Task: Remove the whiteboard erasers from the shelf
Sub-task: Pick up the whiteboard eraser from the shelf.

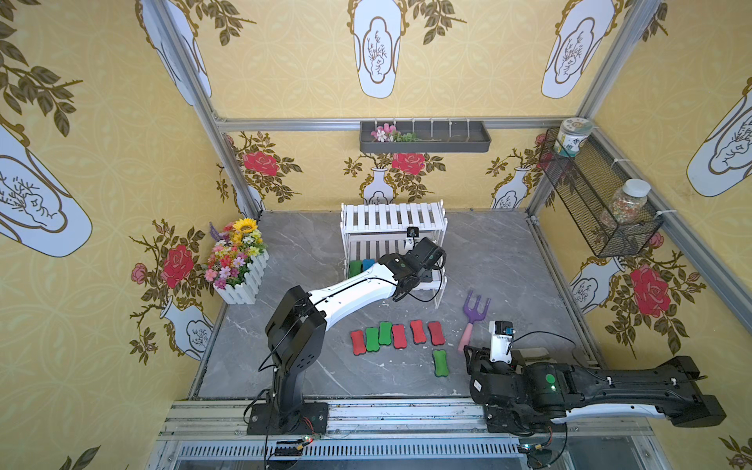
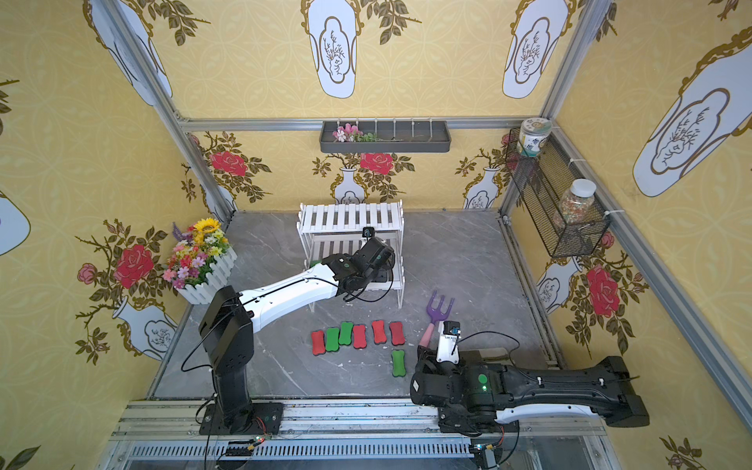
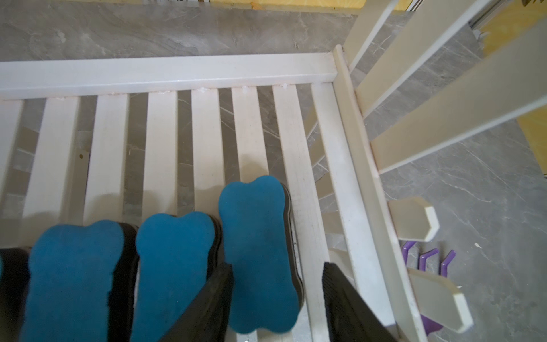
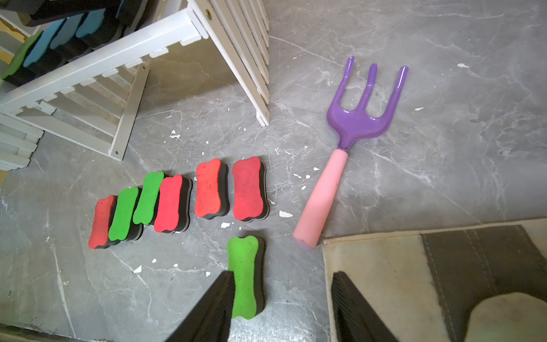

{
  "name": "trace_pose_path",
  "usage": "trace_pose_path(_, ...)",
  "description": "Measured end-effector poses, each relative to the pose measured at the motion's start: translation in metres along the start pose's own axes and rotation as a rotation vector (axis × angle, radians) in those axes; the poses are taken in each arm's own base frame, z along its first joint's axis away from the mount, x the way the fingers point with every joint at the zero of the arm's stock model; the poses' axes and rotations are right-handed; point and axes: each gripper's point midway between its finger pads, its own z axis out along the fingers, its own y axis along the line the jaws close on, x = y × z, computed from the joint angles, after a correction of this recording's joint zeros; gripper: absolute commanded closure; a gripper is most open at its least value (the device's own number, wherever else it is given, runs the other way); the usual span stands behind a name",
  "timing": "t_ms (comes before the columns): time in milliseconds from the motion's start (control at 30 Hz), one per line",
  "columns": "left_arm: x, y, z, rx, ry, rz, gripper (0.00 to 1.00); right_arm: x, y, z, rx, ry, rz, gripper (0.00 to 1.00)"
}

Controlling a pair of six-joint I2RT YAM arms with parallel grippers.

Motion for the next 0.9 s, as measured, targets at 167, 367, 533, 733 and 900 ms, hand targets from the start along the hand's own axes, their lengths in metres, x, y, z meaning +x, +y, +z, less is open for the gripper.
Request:
trace_pose_path(167, -0.004, 0.001, -0.004, -0.003, -0.012, -0.007, 0.44, 0.001, -0.001, 0.0, 0.005, 0.001, 0.005, 0.43)
trace_pose_path(367, -0.007, 0.0, -0.008, 0.005, -0.021, -0.018, 0.44, 0.001, -0.004, 0.0, 0.009, 0.001, 0.004, 0.43)
trace_pose_path(533, -0.007, -0.003, -0.003, -0.001, -0.018, -0.014, 0.45, 0.001, -0.004, 0.0, 0.011, 0.001, 0.003, 0.43)
trace_pose_path(733, -0.005, -0.001, 0.002, -0.02, -0.008, -0.007, 0.45, 0.002, -0.006, 0.0, 0.007, 0.002, 0.007, 0.43)
trace_pose_path(900, -0.006, 0.001, 0.003, -0.036, -0.01, -0.003, 0.45, 0.002, -0.005, 0.0, 0.005, 0.002, 0.009, 0.43)
